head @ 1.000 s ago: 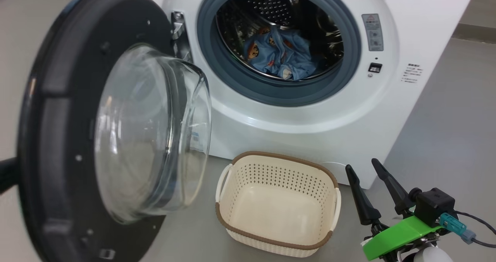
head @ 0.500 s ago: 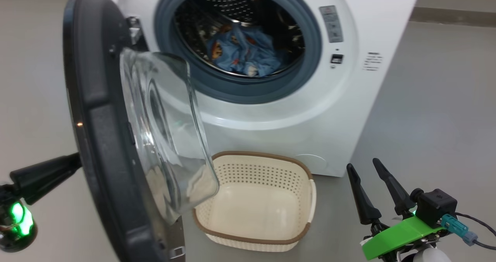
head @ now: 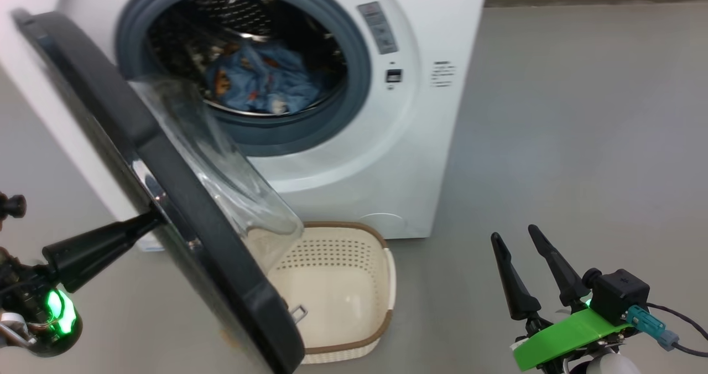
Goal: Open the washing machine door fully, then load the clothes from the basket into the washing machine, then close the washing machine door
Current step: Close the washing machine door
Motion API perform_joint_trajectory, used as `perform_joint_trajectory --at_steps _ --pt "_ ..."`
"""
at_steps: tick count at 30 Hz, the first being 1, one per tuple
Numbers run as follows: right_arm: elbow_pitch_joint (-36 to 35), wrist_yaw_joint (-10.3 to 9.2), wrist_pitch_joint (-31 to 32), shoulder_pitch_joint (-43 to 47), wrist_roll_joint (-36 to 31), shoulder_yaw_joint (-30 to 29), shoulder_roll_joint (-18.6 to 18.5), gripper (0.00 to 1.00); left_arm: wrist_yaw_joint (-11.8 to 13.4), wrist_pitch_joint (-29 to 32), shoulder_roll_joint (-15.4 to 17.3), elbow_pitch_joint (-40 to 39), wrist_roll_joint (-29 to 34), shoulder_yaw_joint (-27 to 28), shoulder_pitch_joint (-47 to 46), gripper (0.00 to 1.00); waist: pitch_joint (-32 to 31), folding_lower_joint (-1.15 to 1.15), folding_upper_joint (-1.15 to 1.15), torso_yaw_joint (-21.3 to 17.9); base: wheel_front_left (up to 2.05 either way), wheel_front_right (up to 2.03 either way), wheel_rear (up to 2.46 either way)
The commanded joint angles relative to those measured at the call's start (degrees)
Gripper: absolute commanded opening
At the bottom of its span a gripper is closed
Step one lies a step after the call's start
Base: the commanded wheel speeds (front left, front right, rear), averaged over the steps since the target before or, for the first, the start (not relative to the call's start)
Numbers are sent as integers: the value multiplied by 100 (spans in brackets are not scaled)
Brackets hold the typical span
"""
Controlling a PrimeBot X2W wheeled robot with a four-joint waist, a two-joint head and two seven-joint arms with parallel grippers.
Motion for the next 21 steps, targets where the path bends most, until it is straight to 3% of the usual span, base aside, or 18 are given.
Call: perform_joint_trajectory --at_steps 1,11,21 --pt "-154 9 -27 -167 3 156 -6 100 -75 -17 123 -207 11 189 -147 0 50 0 0 -414 0 0 0" --pt "-174 9 -27 -176 12 112 -14 100 -219 -208 -42 -130 18 235 -308 0 100 0 0 -762 0 0 0" --pt "-151 9 -27 -185 6 91 20 100 -363 -294 -151 -3 43 208 -445 0 62 0 0 -709 0 0 0"
